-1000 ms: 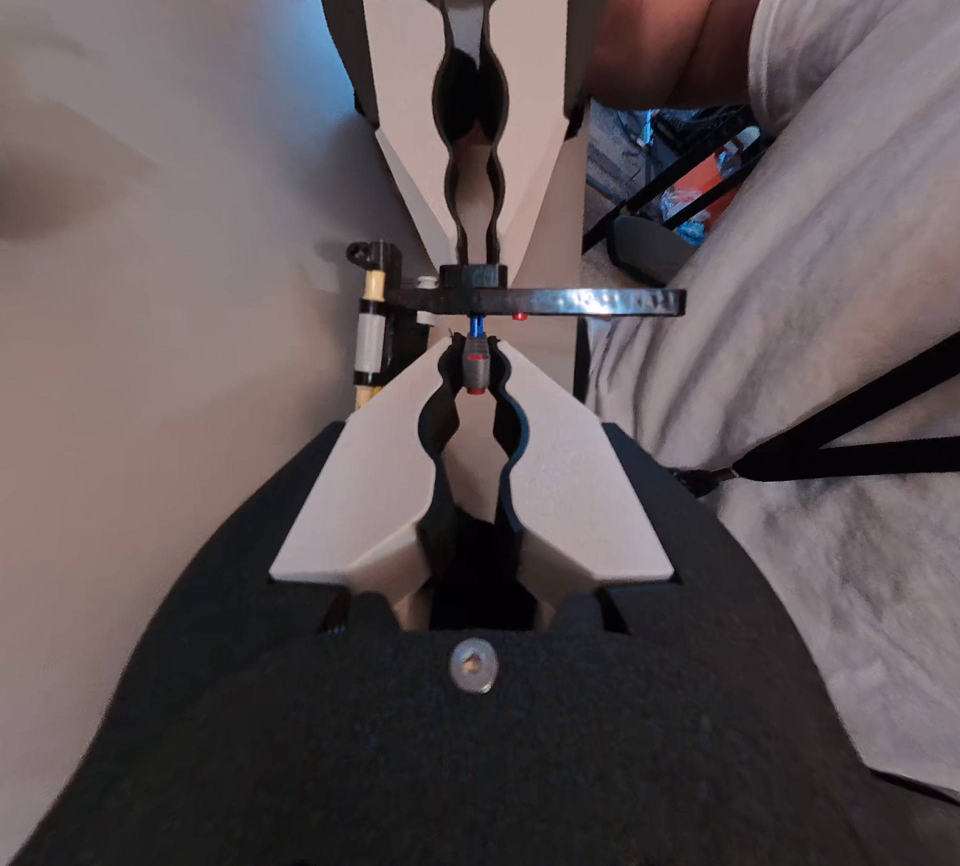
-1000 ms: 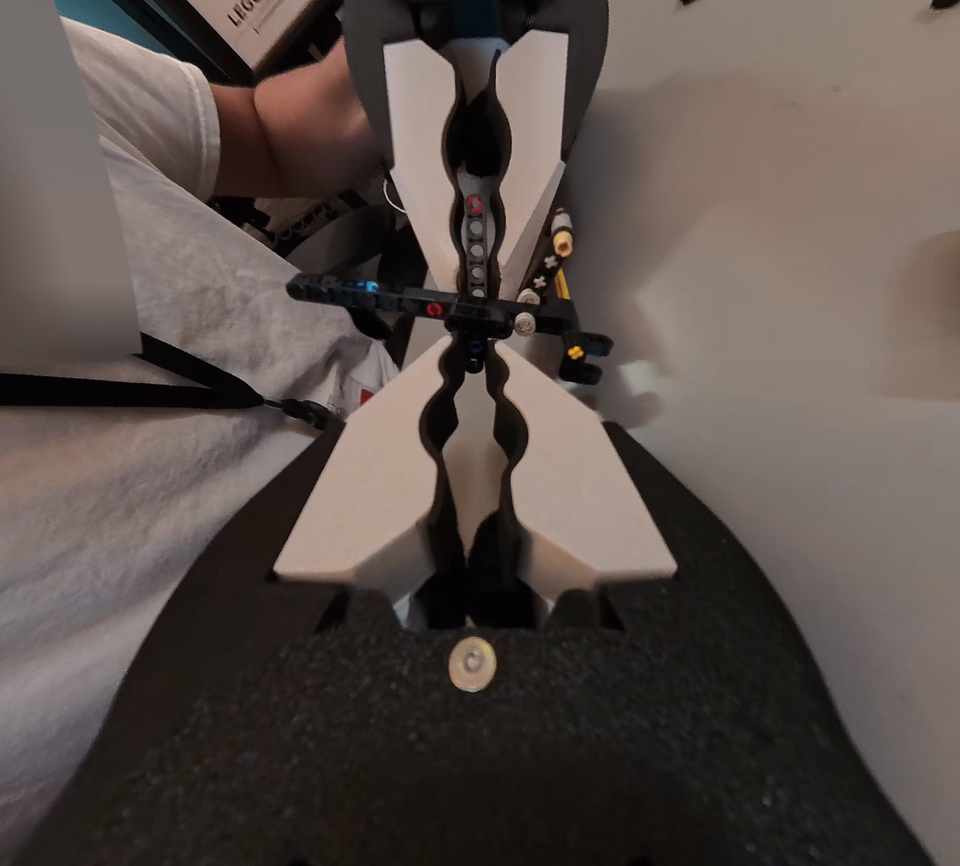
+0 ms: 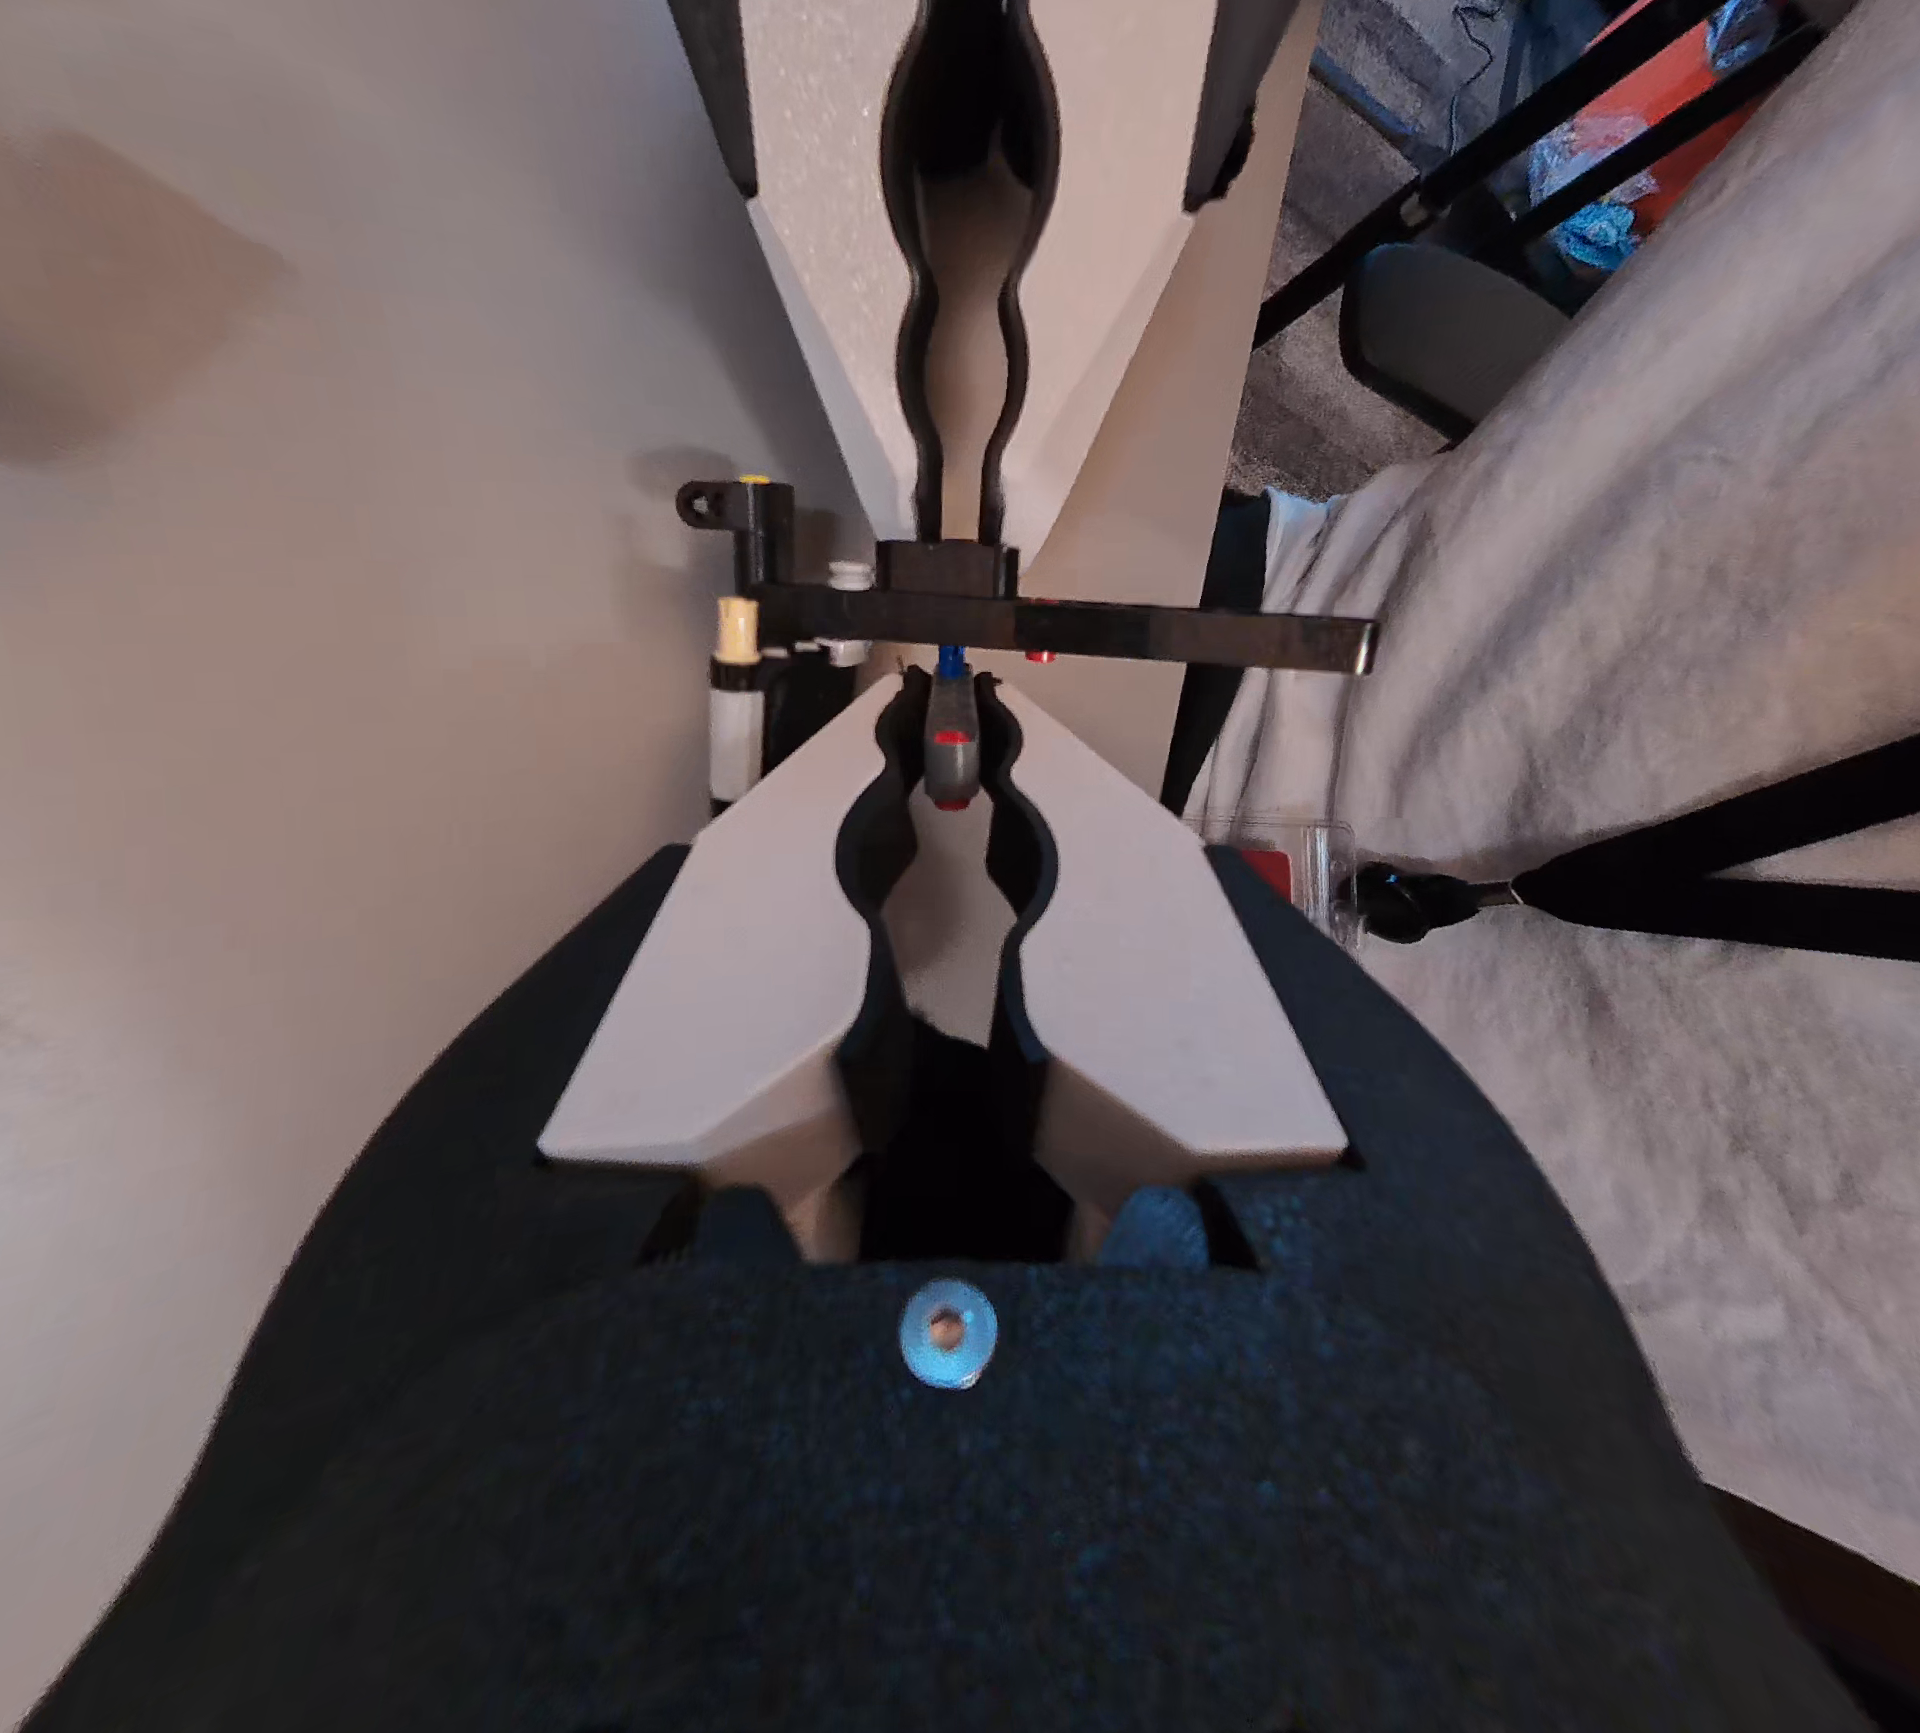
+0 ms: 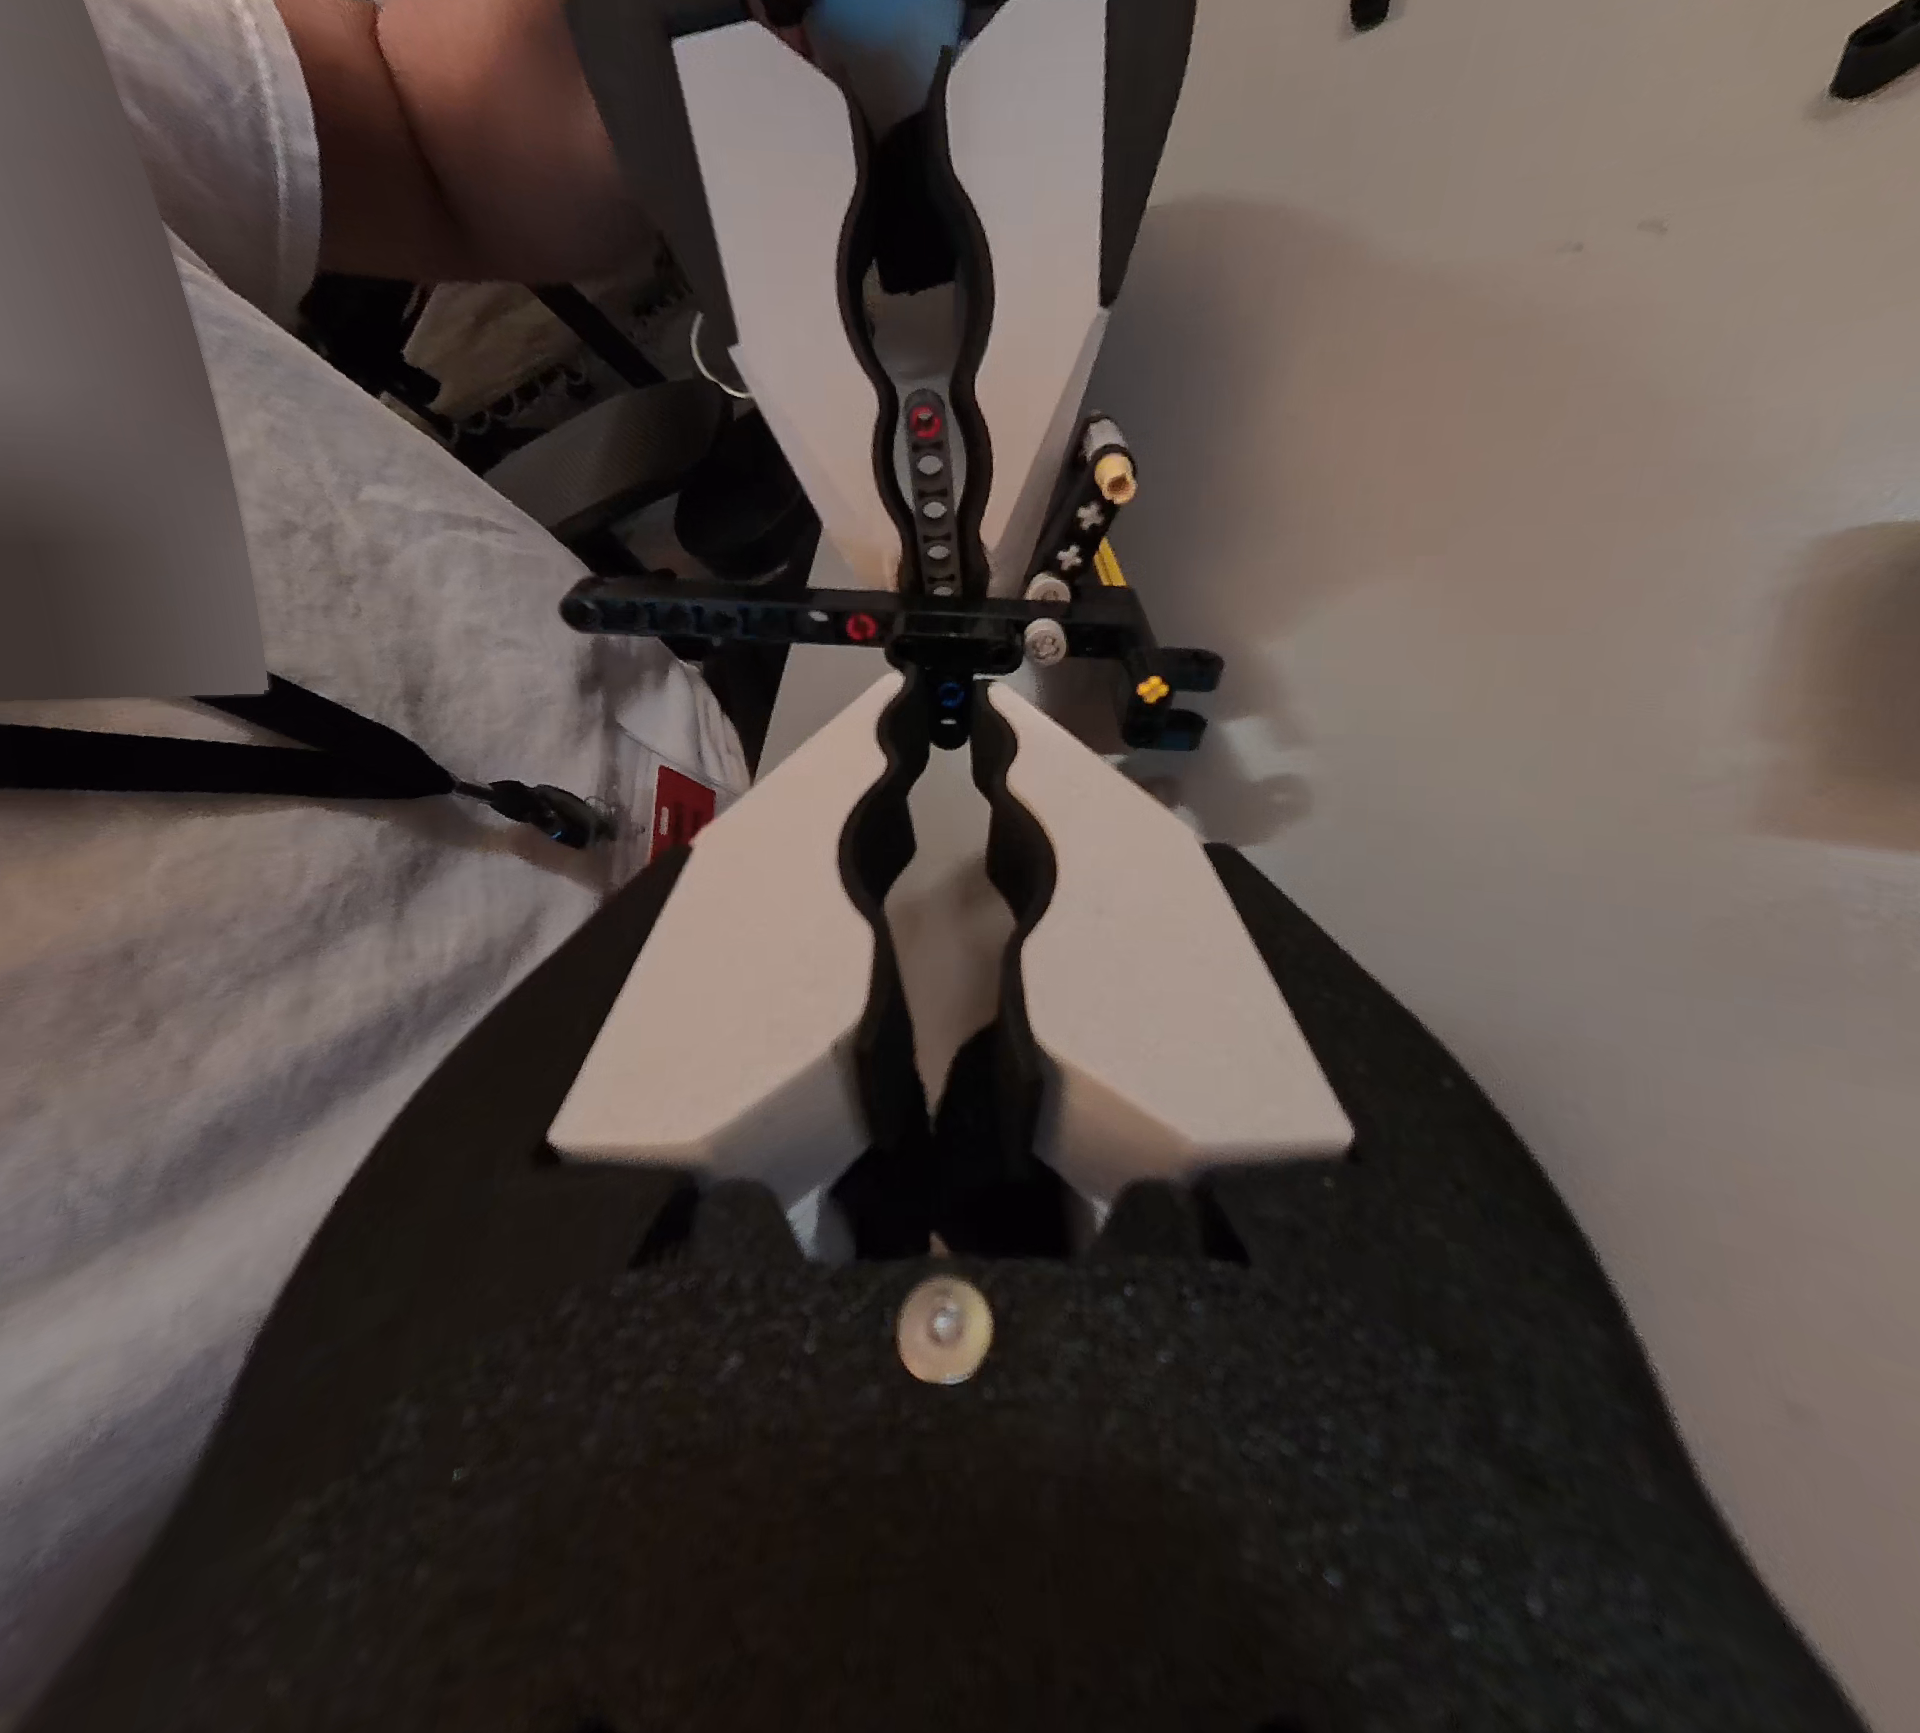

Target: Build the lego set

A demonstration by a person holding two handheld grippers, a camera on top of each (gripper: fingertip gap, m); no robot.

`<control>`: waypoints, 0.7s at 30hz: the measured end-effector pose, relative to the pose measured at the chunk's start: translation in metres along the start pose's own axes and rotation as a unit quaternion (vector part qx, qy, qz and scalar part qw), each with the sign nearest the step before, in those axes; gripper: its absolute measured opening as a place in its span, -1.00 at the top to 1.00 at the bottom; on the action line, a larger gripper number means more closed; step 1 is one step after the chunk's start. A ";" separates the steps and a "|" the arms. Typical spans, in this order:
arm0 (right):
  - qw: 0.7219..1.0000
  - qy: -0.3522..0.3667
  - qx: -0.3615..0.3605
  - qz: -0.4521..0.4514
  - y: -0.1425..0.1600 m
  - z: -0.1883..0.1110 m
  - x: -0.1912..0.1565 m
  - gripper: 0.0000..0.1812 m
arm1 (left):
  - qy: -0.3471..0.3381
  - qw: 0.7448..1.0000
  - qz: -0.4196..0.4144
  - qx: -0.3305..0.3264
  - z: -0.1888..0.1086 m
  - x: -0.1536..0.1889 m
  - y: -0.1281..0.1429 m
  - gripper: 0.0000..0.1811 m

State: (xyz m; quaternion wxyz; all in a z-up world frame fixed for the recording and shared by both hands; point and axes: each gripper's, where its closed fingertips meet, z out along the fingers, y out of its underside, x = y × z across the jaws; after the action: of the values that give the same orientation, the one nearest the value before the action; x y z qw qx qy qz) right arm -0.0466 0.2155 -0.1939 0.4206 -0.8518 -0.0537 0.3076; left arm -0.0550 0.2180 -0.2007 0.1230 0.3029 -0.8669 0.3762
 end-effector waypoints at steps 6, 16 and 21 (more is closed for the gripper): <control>1.000 0.013 0.006 -0.010 -0.002 -0.001 0.001 0.93 | 0.006 0.999 -0.035 0.010 0.000 0.000 -0.002 0.94; 1.000 -0.002 0.011 0.005 -0.003 -0.002 0.000 0.93 | 0.006 0.999 -0.020 0.044 0.000 0.000 -0.005 0.94; 1.000 0.011 0.013 -0.021 -0.007 -0.004 -0.001 0.93 | 0.010 0.998 -0.030 0.063 -0.001 0.002 -0.008 0.94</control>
State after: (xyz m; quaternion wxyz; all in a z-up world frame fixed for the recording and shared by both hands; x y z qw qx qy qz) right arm -0.0440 0.2169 -0.1862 0.4389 -0.8482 -0.0632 0.2898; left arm -0.0515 0.2139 -0.1944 0.1236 0.3322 -0.8309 0.4288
